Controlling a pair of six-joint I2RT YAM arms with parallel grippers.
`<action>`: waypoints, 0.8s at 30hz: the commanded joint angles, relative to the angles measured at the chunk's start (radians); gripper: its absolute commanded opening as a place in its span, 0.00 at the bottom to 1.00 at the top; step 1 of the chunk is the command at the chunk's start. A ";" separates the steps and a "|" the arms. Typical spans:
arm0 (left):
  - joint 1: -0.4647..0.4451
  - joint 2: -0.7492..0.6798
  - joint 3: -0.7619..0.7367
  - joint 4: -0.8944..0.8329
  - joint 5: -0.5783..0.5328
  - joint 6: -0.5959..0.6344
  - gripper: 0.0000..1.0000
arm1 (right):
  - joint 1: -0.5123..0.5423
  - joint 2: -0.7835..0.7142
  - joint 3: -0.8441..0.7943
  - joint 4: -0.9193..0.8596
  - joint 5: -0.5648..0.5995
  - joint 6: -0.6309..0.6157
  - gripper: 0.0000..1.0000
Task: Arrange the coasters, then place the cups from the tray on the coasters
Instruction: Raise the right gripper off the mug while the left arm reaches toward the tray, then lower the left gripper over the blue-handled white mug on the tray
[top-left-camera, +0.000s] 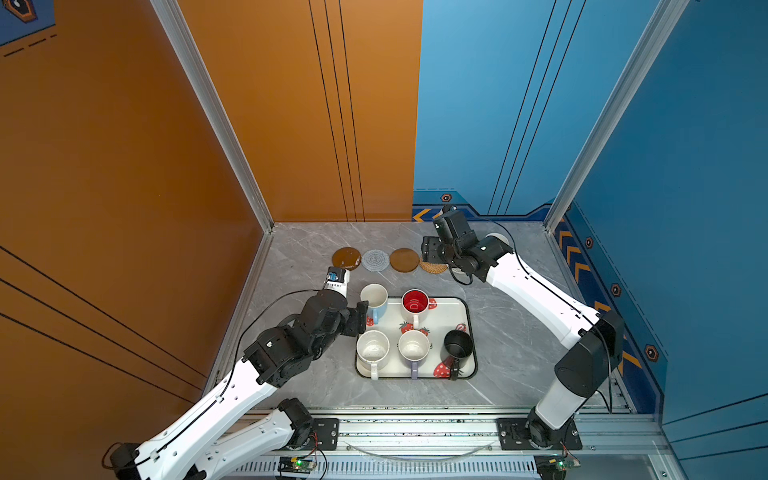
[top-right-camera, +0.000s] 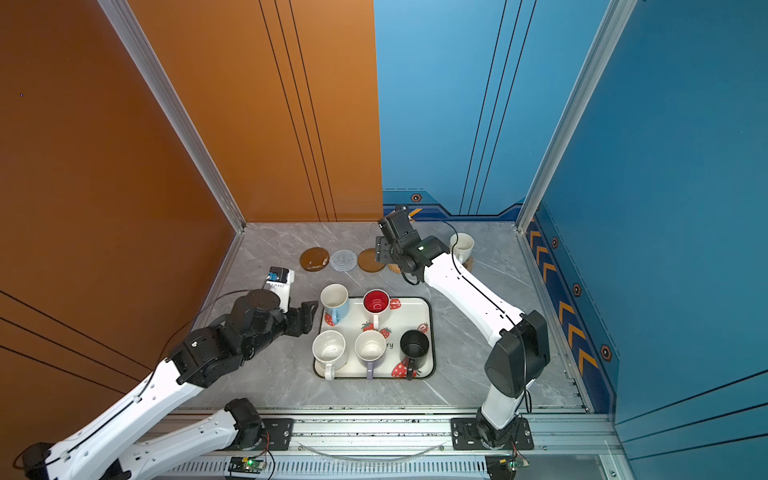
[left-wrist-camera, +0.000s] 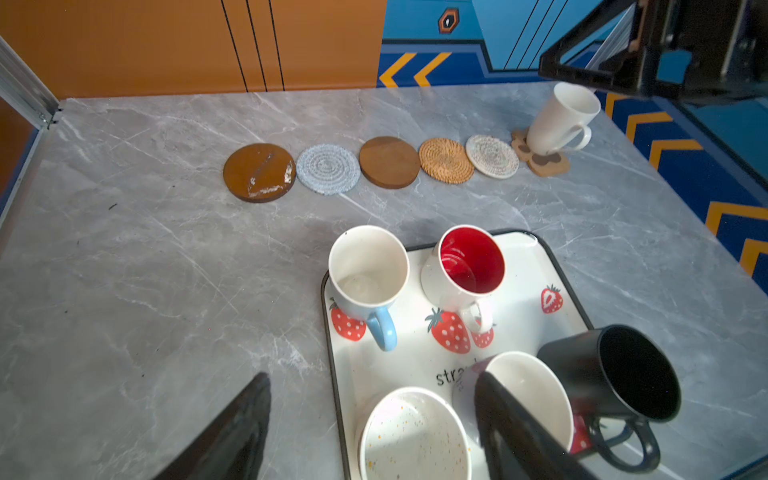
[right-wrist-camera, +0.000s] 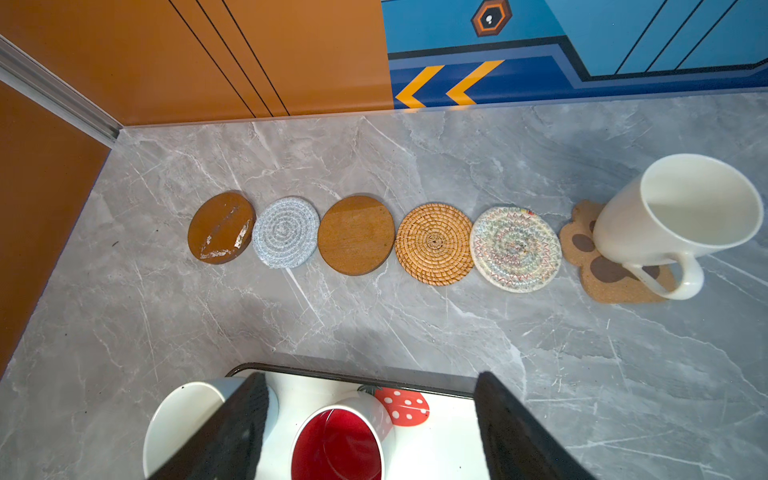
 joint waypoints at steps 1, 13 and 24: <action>-0.028 -0.022 0.033 -0.094 -0.047 -0.018 0.78 | 0.013 0.012 -0.009 -0.018 0.062 0.017 0.77; -0.108 0.071 0.097 -0.259 -0.035 -0.092 0.79 | 0.047 -0.028 -0.072 0.042 0.066 -0.003 0.77; -0.125 0.254 0.150 -0.254 -0.017 -0.107 0.81 | 0.049 -0.081 -0.153 0.123 0.062 -0.005 0.76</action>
